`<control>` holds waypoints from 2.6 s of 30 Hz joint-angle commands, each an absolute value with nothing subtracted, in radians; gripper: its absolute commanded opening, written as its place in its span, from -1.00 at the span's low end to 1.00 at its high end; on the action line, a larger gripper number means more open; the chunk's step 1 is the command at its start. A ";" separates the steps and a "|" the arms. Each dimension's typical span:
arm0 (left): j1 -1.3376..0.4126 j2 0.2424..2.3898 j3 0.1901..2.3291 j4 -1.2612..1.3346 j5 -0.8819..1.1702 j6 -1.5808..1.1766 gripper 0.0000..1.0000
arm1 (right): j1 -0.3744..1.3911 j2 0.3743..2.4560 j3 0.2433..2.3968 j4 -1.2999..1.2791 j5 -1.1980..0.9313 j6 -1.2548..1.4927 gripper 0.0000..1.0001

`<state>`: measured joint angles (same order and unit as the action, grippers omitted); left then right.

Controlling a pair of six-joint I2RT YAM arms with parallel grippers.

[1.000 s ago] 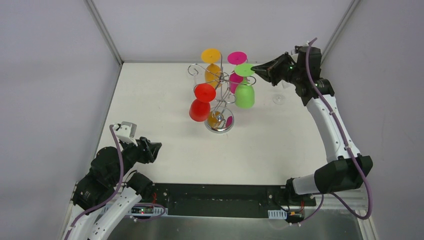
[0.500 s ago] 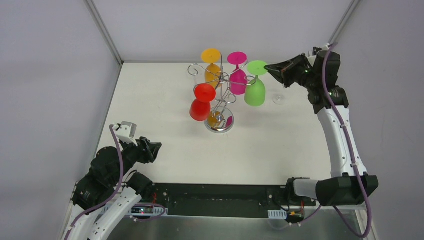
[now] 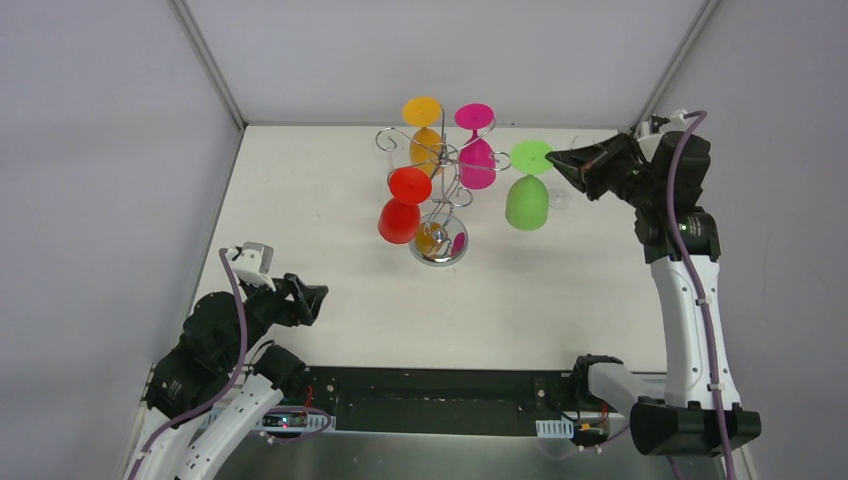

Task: Take the wine glass off the wine glass rack
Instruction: Place the wine glass at the center of the board.

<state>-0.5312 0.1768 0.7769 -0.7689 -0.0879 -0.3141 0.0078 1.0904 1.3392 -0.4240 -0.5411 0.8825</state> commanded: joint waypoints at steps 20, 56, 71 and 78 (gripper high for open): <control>-0.540 0.308 0.927 -0.774 0.243 -0.702 0.98 | 0.271 0.834 1.176 -0.604 -0.711 0.449 -1.00; -0.539 0.481 0.882 -0.661 0.728 -1.082 0.98 | 1.176 1.043 1.257 -0.384 -0.274 -0.109 -1.00; -0.540 0.497 0.798 -0.562 0.776 -1.122 0.97 | 1.375 1.110 1.249 -0.220 -0.154 -0.316 -1.00; -0.540 0.500 0.778 -0.531 0.788 -1.131 0.94 | 1.426 1.176 1.294 -0.213 -0.130 -0.372 -1.00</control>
<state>-0.5312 0.4919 0.7853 -0.5949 0.7540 -1.1164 1.4006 1.1477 1.2297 -0.2863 -0.1555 -0.3096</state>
